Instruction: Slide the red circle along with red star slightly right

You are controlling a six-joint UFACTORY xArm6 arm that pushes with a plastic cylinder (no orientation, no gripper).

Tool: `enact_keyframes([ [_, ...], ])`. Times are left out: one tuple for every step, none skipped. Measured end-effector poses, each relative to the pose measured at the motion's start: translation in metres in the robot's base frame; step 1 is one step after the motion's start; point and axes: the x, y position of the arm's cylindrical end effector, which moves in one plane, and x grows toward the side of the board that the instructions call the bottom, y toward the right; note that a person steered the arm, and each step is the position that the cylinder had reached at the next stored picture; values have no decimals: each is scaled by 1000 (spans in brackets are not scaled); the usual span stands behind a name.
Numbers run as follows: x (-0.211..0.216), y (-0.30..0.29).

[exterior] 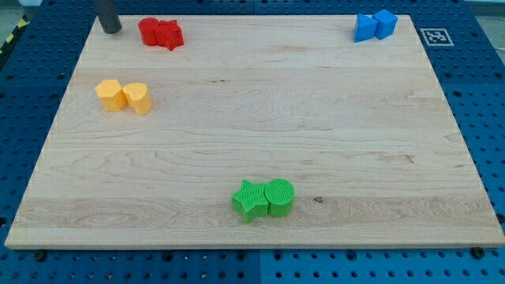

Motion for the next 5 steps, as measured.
enact_keyframes([
  [5, 1],
  [10, 9],
  [10, 24],
  [9, 38],
  [10, 57],
])
